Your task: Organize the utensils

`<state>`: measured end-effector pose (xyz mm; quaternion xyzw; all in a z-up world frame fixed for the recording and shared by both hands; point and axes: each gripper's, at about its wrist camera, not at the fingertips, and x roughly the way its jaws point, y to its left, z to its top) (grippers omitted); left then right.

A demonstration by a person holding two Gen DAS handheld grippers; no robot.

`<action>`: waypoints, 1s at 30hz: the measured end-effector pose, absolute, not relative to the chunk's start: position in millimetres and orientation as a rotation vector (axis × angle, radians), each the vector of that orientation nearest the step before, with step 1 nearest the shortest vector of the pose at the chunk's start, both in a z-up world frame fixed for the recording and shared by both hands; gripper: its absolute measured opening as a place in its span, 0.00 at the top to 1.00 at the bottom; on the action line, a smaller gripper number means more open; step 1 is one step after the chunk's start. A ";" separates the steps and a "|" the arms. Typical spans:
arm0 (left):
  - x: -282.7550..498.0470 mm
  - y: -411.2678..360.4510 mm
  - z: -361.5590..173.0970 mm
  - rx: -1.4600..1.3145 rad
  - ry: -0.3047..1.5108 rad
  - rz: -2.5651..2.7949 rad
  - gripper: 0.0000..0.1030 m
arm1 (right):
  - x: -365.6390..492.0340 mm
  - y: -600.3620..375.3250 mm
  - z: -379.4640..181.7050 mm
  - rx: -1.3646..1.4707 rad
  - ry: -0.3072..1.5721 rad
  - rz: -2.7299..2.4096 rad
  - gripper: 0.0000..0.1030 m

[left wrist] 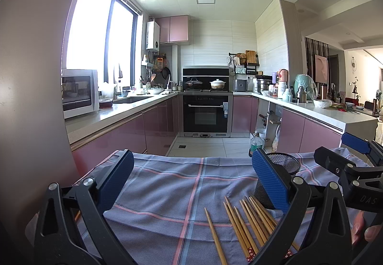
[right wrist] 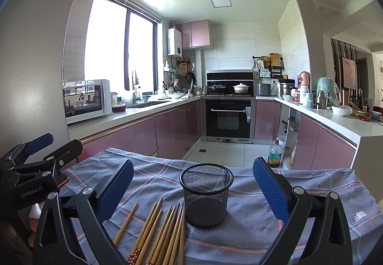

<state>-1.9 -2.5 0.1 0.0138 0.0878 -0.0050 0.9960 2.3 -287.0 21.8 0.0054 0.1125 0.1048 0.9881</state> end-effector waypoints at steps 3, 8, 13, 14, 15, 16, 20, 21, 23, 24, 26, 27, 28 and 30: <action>-2.0 -2.6 0.1 0.028 0.176 -0.010 0.06 | 2.5 -287.2 22.2 0.012 0.226 0.212 0.06; -2.1 -2.2 0.3 0.026 0.177 -0.011 0.06 | 2.8 -286.9 23.1 0.011 0.228 0.210 0.06; -2.2 -2.3 0.0 0.026 0.176 -0.010 0.06 | 2.5 -287.2 24.8 0.014 0.225 0.213 0.06; -2.0 -2.4 0.1 0.027 0.177 -0.010 0.06 | 2.5 -287.0 25.0 0.014 0.225 0.213 0.06; -1.9 -2.4 0.0 0.027 0.177 -0.010 0.06 | 2.5 -287.0 24.8 0.013 0.225 0.211 0.06; -2.5 -1.9 0.4 0.027 0.176 -0.010 0.06 | 2.6 -286.9 25.0 0.013 0.225 0.212 0.06; -2.1 -2.1 0.1 0.026 0.177 -0.010 0.06 | 2.4 -287.1 25.0 0.015 0.224 0.213 0.06; -1.9 -2.2 -0.2 0.026 0.177 -0.010 0.06 | 2.4 -286.9 24.6 0.014 0.224 0.211 0.06; -2.3 -2.1 0.1 0.027 0.177 -0.009 0.06 | 2.4 -287.0 24.5 0.013 0.225 0.212 0.06; -2.2 -2.2 -0.1 0.026 0.178 -0.010 0.06 | 2.5 -286.9 24.6 0.013 0.225 0.211 0.06; -2.8 -2.1 0.5 0.027 0.178 -0.011 0.06 | 2.4 -287.0 24.9 0.015 0.226 0.212 0.06; -2.5 -2.7 0.2 0.027 0.178 -0.011 0.06 | 2.4 -287.0 24.7 0.015 0.226 0.213 0.06; -2.1 -2.6 0.1 0.027 0.181 -0.012 0.06 | 2.4 -287.1 24.6 0.015 0.226 0.212 0.06; -2.9 -3.5 0.3 0.027 0.181 -0.011 0.06 | 2.6 -287.0 24.7 0.014 0.228 0.213 0.06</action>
